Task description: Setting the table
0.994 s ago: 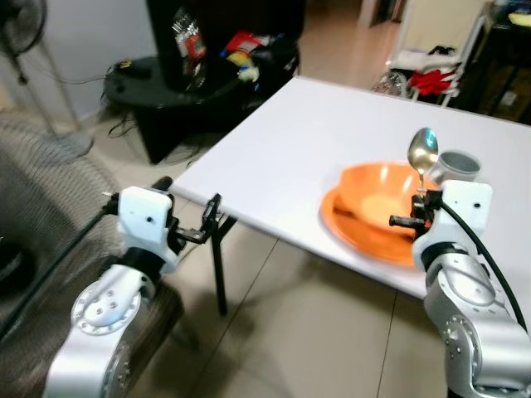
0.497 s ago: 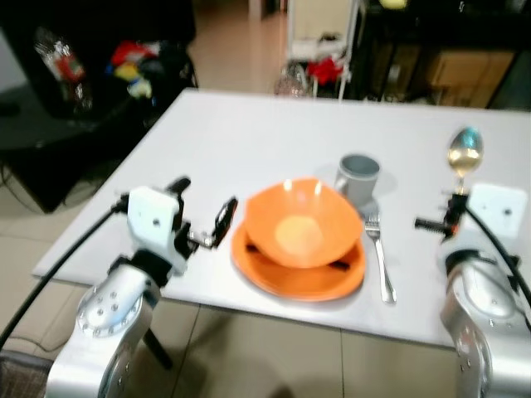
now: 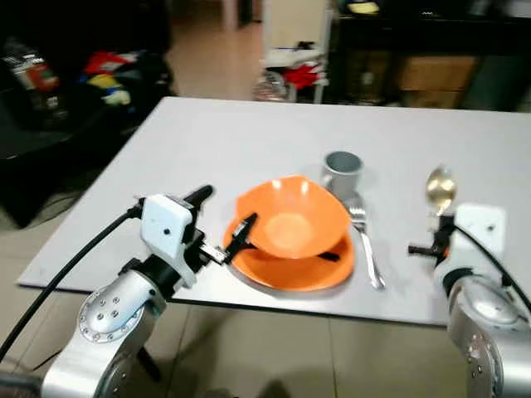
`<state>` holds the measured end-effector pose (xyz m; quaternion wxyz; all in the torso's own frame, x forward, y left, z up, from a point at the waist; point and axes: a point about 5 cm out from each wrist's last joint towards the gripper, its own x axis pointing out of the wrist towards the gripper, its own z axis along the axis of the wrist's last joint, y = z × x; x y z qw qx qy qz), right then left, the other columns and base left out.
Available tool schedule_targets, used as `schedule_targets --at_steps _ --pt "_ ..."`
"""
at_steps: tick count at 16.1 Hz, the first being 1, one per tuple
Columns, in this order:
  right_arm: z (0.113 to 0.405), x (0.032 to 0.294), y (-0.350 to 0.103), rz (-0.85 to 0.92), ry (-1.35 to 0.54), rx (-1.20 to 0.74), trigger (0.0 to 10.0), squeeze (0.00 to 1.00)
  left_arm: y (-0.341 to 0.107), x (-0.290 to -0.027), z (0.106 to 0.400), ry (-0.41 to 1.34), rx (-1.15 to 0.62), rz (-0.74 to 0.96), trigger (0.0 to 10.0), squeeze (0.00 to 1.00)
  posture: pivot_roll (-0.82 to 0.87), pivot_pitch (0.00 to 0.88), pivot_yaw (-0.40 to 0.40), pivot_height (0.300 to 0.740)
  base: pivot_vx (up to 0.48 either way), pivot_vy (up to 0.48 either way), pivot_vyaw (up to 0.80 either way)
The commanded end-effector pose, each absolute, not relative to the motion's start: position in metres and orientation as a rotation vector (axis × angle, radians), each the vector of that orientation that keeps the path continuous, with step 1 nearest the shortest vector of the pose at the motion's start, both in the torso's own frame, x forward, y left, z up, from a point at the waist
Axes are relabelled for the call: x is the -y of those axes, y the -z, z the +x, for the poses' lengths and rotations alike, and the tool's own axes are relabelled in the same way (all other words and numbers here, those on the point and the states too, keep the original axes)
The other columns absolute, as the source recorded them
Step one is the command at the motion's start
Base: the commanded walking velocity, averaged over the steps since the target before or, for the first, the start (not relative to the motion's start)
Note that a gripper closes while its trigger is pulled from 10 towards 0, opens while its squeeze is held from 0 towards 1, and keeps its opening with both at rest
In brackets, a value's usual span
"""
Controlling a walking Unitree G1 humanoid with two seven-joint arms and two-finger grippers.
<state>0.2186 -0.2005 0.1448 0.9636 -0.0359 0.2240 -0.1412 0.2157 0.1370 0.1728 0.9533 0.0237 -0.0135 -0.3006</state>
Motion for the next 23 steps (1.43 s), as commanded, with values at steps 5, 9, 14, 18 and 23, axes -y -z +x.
schedule_targets --at_steps 5,9,14,18,23 --pt "0.237 0.199 -0.122 0.027 0.16 -0.559 10.0 0.0 -0.173 -0.118 0.198 0.878 -0.072 0.027 10.0 0.0 0.0 0.0 0.049 0.74 0.0 0.0 0.0" --pt "0.26 0.201 -0.117 0.0 0.044 -0.584 10.0 0.0 -0.168 -0.122 0.199 0.853 -0.134 0.058 10.0 0.0 0.0 0.0 0.052 0.74 0.0 0.0 0.0" --pt "0.295 0.195 -0.112 -0.021 -0.055 -0.57 10.0 0.0 -0.169 -0.126 0.203 0.815 -0.15 0.075 10.0 0.0 0.02 0.0 0.046 0.74 0.0 0.0 0.0" --pt "0.314 0.198 -0.108 -0.016 -0.047 -0.578 10.0 0.0 -0.169 -0.126 0.199 0.828 -0.165 0.069 10.0 0.0 0.03 0.0 0.038 0.74 0.0 0.0 0.0" --pt "0.321 0.188 -0.098 0.055 -0.094 -0.636 10.0 0.0 -0.169 -0.123 0.193 0.875 -0.183 0.057 10.0 0.0 0.03 0.0 0.036 0.74 0.0 0.0 0.0"
